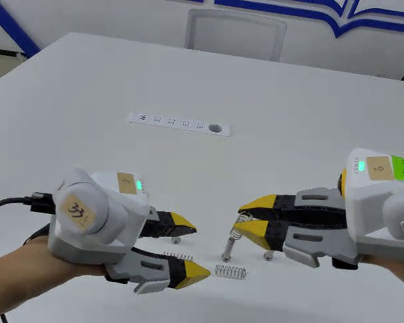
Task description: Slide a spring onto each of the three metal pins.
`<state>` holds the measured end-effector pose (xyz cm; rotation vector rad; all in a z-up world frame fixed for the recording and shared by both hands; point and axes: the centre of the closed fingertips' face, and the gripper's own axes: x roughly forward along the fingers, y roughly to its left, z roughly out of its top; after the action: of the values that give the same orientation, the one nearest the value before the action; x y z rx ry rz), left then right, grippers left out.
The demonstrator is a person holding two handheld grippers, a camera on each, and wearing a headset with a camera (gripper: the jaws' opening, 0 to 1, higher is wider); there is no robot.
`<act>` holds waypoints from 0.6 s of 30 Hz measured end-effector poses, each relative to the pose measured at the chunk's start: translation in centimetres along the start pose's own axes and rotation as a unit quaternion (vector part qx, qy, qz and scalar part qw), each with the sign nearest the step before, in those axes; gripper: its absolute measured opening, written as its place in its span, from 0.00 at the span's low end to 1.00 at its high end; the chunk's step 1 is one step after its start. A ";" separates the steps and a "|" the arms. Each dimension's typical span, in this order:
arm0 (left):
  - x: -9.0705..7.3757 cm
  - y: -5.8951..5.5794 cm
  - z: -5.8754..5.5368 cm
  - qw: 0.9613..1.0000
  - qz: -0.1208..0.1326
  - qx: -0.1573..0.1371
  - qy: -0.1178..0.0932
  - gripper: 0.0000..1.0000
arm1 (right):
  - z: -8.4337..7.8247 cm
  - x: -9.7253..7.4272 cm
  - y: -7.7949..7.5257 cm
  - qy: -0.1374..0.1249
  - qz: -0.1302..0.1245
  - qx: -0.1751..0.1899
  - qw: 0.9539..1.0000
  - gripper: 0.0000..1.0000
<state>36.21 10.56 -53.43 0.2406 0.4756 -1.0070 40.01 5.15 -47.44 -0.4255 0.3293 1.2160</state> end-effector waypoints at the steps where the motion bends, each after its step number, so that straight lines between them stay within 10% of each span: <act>1: -0.2 0.3 -0.1 1.000 0.005 -0.010 -0.003 0.48 | -0.3 -0.2 -0.6 0.001 -0.005 0.008 1.000 0.11; 8: -0.8 1.6 -0.1 0.999 0.028 -0.019 -0.018 0.69 | -3.1 -0.5 -4.9 0.025 -0.062 0.036 0.997 0.11; 18: -0.9 2.5 -0.6 0.998 0.050 -0.026 -0.011 0.85 | -7.9 0.8 -6.3 0.063 -0.086 0.079 0.991 0.11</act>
<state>37.79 12.77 -53.56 0.2044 0.4650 -0.8984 46.08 0.27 -53.84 -0.3859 0.4833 0.9905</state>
